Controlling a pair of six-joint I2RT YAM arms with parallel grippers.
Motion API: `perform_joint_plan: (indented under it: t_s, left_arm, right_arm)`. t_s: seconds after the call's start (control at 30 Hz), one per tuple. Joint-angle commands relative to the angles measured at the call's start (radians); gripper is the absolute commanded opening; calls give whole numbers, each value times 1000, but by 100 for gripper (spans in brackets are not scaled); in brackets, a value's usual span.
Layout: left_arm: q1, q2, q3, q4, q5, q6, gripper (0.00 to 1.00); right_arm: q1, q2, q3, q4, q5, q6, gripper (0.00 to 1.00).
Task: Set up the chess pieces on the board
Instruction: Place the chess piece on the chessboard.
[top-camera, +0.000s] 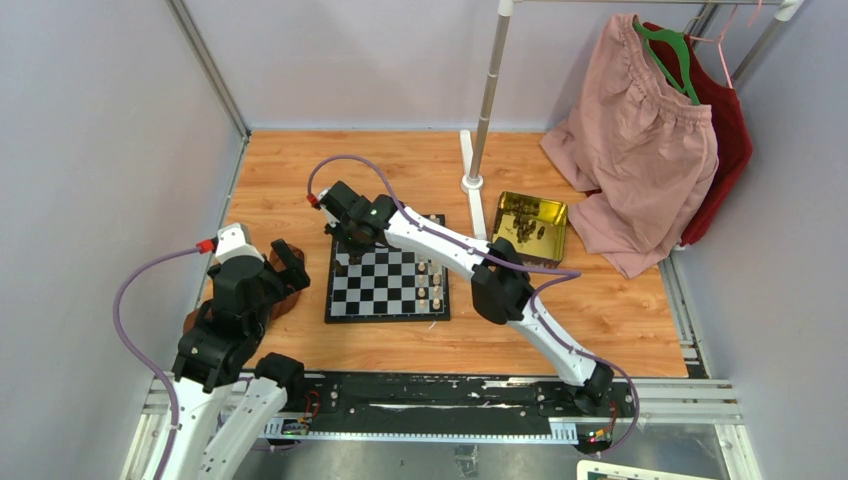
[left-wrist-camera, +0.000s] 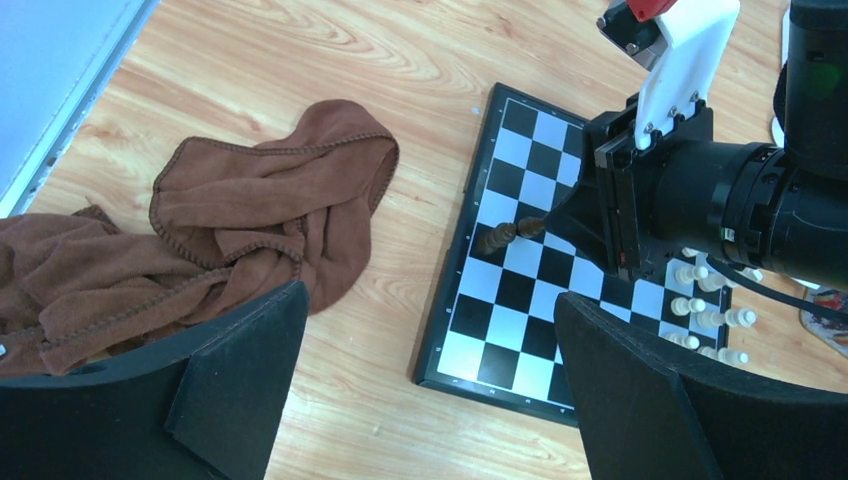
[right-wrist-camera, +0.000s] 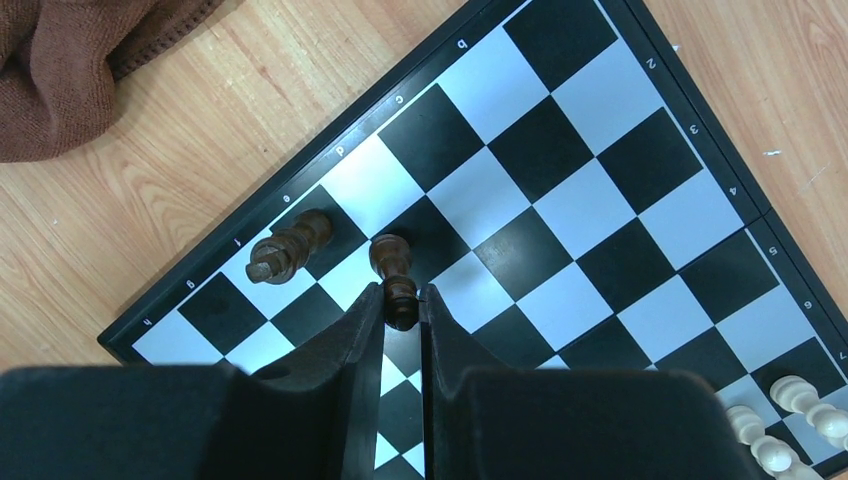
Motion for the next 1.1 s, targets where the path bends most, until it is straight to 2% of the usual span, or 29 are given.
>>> perform_joint_plan:
  t_s: [0.0, 0.43, 0.8, 1.07]
  left_arm:
    - [-8, 7, 18, 8, -8, 17, 100]
    - [-8, 16, 27, 5, 10, 37, 100]
    - [-8, 26, 21, 5, 13, 33, 100]
    - [-8, 34, 19, 6, 15, 28, 100]
  right_arm:
    - [11, 42, 56, -18, -17, -10, 12]
    - [8, 80, 102, -4, -36, -8, 14]
    - [8, 67, 82, 24, -41, -8, 32]
    - [8, 49, 54, 46, -37, -11, 33]
